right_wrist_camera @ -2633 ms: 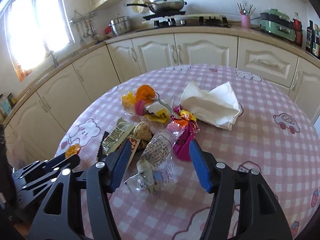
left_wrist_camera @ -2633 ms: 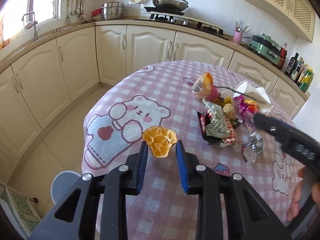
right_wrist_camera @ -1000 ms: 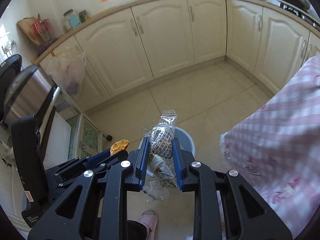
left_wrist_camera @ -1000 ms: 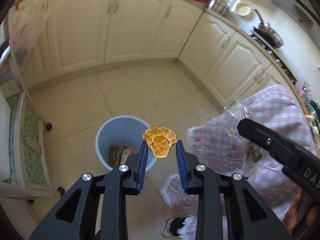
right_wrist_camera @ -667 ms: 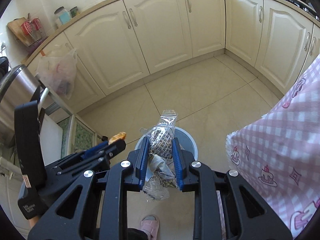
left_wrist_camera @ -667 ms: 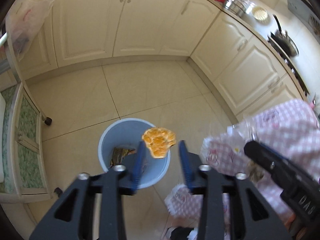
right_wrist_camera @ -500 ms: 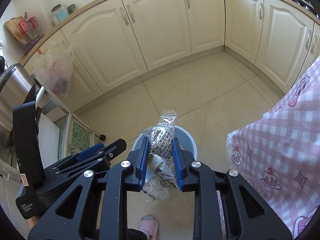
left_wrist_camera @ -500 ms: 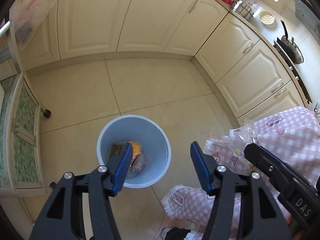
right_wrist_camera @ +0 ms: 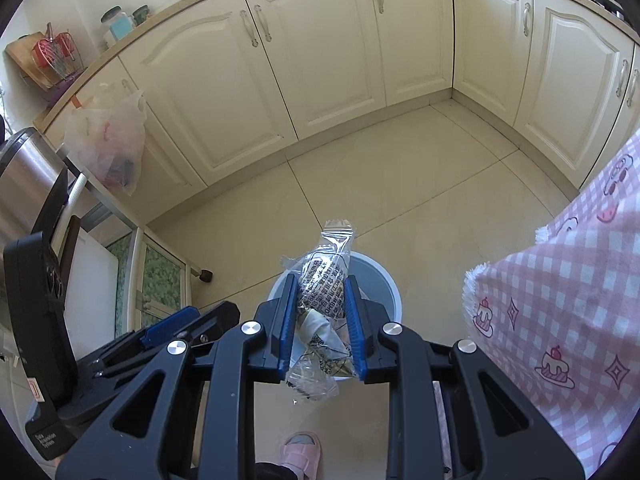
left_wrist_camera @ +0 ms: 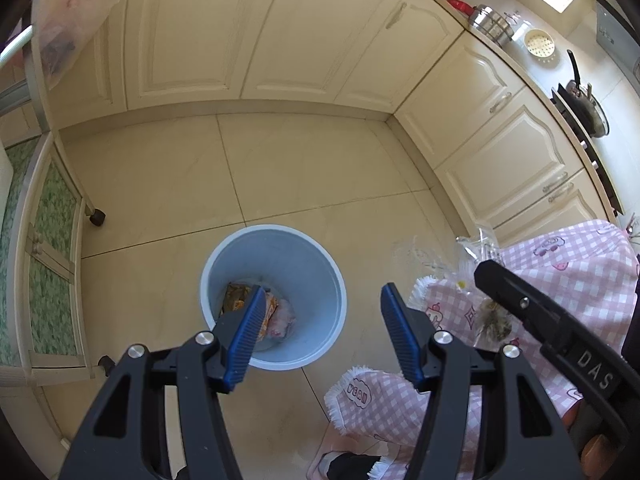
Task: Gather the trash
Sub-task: 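Open the right tool over the bin to drop the clear wrapper, then move both open tools back from the bin to the table, then grasp the beige printed snack wrapper with the left tool while the right tool grasps the checkered cone bag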
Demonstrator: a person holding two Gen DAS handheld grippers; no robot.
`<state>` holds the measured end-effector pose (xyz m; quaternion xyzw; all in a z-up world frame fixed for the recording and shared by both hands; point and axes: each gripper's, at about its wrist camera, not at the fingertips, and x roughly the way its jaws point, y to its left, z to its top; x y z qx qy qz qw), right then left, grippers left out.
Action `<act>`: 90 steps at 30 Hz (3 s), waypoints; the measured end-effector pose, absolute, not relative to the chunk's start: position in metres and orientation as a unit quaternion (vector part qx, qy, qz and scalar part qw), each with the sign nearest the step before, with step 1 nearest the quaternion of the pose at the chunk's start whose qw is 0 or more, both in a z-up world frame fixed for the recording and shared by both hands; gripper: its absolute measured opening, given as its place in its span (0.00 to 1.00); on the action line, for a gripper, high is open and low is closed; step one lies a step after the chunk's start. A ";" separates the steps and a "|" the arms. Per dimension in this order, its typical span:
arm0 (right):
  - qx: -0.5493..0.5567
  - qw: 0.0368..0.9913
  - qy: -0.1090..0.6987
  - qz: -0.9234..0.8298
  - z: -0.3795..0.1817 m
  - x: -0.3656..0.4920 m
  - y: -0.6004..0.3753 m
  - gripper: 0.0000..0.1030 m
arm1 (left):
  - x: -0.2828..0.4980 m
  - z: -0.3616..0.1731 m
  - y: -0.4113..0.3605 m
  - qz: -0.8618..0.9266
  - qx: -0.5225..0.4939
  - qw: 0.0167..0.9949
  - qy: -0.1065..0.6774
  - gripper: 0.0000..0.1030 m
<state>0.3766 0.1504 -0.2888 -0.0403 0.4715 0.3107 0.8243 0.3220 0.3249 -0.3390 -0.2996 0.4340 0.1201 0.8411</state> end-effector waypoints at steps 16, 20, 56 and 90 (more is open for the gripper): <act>-0.036 0.834 0.446 0.322 -0.283 0.387 0.169 0.37 | 0.319 -0.340 0.334 0.138 -0.314 0.833 0.434 0.57; -0.042 0.839 0.443 0.312 -0.280 0.384 0.158 0.37 | 0.321 -0.333 0.328 0.131 -0.308 0.839 0.428 0.57; 0.079 0.959 0.263 0.065 -0.096 0.298 -0.274 0.44 | 0.337 -0.096 -0.084 -0.173 -0.062 0.922 0.340 0.57; 0.111 0.913 0.376 0.110 -0.138 0.343 -0.252 0.44 | 0.372 -0.109 -0.085 -0.179 -0.082 0.918 0.344 0.21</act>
